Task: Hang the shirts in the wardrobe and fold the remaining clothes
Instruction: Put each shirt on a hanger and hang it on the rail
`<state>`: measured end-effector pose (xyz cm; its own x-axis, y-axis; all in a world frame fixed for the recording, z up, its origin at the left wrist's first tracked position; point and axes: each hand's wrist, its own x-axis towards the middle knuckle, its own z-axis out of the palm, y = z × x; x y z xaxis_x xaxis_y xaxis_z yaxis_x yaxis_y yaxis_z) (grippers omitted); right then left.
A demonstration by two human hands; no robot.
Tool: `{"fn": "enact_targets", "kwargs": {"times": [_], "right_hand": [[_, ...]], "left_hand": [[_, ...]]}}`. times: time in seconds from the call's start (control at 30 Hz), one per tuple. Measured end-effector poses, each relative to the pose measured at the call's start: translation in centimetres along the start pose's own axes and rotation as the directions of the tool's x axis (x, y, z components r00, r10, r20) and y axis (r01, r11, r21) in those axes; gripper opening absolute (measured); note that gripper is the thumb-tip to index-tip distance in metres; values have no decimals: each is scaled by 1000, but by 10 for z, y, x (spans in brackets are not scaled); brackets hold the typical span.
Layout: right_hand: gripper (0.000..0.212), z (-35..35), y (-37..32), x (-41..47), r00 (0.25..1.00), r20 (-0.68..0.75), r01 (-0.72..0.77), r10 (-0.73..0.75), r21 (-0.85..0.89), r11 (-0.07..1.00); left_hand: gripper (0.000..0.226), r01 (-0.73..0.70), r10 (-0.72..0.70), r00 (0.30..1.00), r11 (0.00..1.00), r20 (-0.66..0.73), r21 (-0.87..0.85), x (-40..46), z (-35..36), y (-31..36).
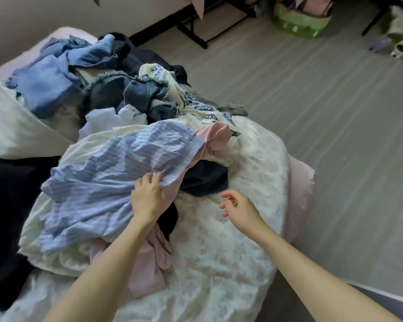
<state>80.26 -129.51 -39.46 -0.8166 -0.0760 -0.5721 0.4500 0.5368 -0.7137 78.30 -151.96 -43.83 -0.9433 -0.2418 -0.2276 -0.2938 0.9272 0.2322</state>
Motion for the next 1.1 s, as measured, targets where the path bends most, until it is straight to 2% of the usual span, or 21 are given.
{"fn": "enact_targets", "kwargs": {"times": [0.07, 0.13, 0.2, 0.27, 0.3, 0.33, 0.4, 0.53, 0.63, 0.73, 0.8, 0.87, 0.9, 0.93, 0.97, 1.07, 1.1], "right_hand": [[36, -2, -6, -3, 994, -11, 111, -113, -131, 985], [49, -7, -20, -11, 946, 8, 311, -323, -295, 904], [65, -16, -33, -18, 833, 51, 507, -551, -469, 723], [78, -35, -43, -33, 728, 105, 588, -677, -602, 540], [81, -45, -46, -40, 694, 122, 606, -709, -630, 485], [78, -56, -44, -49, 660, 115, 626, -742, -629, 460], [59, -89, -33, -78, 618, 71, 649, -783, -609, 457], [43, -155, 12, -140, 660, 6, 568, -751, -659, 493], [31, -207, 67, -187, 738, -81, 428, -670, -712, 557], [28, -259, 139, -250, 830, -193, 249, -523, -711, 658], [29, -286, 192, -302, 859, -306, 95, -411, -693, 715], [24, -307, 242, -368, 824, -447, -2, -347, -615, 788], [21, -310, 252, -373, 806, -480, -5, -346, -590, 807], [19, -319, 279, -416, 767, -582, -81, -271, -507, 858], [19, -324, 294, -435, 721, -646, -116, -252, -470, 875], [20, -336, 354, -526, 570, -820, -269, -47, -240, 933], [14, -335, 374, -558, 482, -876, -287, -2, -160, 944]], "left_hand": [[39, -88, 78, 995, 975, -57, -203, -10, -19, 6], [34, -179, 145, 982, 917, -122, -356, -26, -48, 14], [34, -291, 260, 957, 859, -131, -421, -45, -74, 24], [33, -439, 426, 894, 767, -139, -469, -67, -103, 45], [32, -494, 498, 856, 713, -137, -498, -77, -117, 56], [33, -535, 561, 818, 663, -127, -523, -87, -129, 69], [35, -572, 655, 751, 579, -86, -580, -112, -150, 104], [31, -604, 780, 626, 463, -26, -648, -151, -164, 177], [44, -643, 863, 506, 374, -3, -669, -185, -160, 234], [52, -698, 935, 351, 298, 52, -651, -230, -146, 296], [52, -786, 974, 212, 220, 82, -577, -264, -128, 342], [49, -857, 987, 97, 146, 124, -494, -311, -106, 393], [44, -871, 987, 92, 146, 135, -470, -314, -102, 398], [39, -874, 989, 23, 91, 146, -478, -345, -89, 429], [35, -884, 987, -8, 68, 160, -463, -358, -81, 442], [36, -913, 951, -178, -64, 253, -402, -418, -47, 497], [40, -931, 915, -231, -108, 332, -349, -439, -34, 513]]}}
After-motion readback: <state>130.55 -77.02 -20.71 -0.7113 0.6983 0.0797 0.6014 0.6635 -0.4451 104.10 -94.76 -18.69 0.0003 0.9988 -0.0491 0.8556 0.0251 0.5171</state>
